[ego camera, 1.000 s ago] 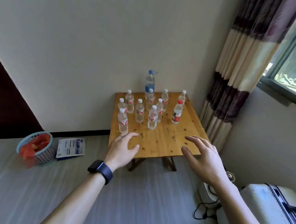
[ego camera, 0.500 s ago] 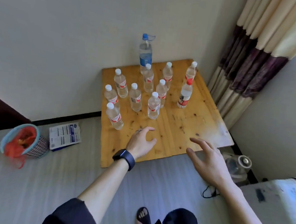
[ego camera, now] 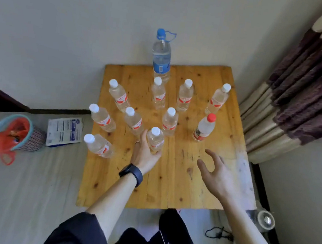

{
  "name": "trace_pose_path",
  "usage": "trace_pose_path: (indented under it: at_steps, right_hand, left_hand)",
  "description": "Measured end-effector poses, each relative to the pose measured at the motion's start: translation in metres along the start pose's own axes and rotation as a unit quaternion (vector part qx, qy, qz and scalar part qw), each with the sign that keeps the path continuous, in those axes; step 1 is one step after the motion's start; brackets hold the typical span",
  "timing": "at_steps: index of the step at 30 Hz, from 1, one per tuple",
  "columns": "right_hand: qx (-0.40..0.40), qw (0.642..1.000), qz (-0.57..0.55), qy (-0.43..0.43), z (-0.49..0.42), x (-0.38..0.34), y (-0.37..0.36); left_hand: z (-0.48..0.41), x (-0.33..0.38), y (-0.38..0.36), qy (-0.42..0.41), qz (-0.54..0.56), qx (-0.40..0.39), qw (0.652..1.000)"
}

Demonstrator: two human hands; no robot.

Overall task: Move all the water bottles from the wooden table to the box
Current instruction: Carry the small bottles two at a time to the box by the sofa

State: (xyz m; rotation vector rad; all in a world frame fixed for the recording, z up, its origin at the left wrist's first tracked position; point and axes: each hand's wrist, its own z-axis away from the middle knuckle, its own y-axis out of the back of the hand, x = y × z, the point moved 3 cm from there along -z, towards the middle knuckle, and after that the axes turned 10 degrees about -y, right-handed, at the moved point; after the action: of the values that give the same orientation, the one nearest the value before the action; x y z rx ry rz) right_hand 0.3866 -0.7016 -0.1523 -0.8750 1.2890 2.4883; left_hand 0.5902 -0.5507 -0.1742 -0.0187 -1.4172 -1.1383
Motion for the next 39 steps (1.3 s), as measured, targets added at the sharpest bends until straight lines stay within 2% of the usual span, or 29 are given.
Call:
trace_pose_path:
  at_steps: [3, 8, 17, 22, 26, 31, 39]
  right_hand:
    - [0.016, 0.999, 0.03, 0.006, -0.055, -0.015, 0.01]
    - [0.046, 0.999, 0.027, -0.006, -0.126, -0.034, 0.012]
    - [-0.003, 0.999, -0.035, -0.02, -0.176, -0.017, -0.018]
    - [0.012, 0.999, -0.052, -0.001, -0.167, -0.008, -0.024]
    - [0.014, 0.997, -0.073, 0.017, -0.132, 0.003, -0.034]
    - [-0.014, 0.994, -0.102, 0.025, -0.066, 0.019, -0.061]
    - [-0.075, 0.994, -0.075, 0.023, -0.009, 0.014, -0.1]
  left_hand:
    - [-0.021, -0.001, -0.008, 0.026, 0.014, 0.027, 0.999]
    - [-0.049, -0.015, -0.01, 0.05, 0.031, 0.021, 0.998]
    - [-0.065, -0.032, -0.011, -0.007, 0.023, -0.088, 0.996]
    - [-0.066, -0.032, -0.003, -0.031, -0.045, -0.08, 0.995]
    - [-0.041, -0.035, -0.001, 0.002, -0.101, -0.022, 0.995]
    - [-0.001, -0.045, -0.005, 0.03, -0.082, 0.057, 0.995]
    - [0.03, -0.052, -0.018, 0.066, -0.096, 0.061, 0.991]
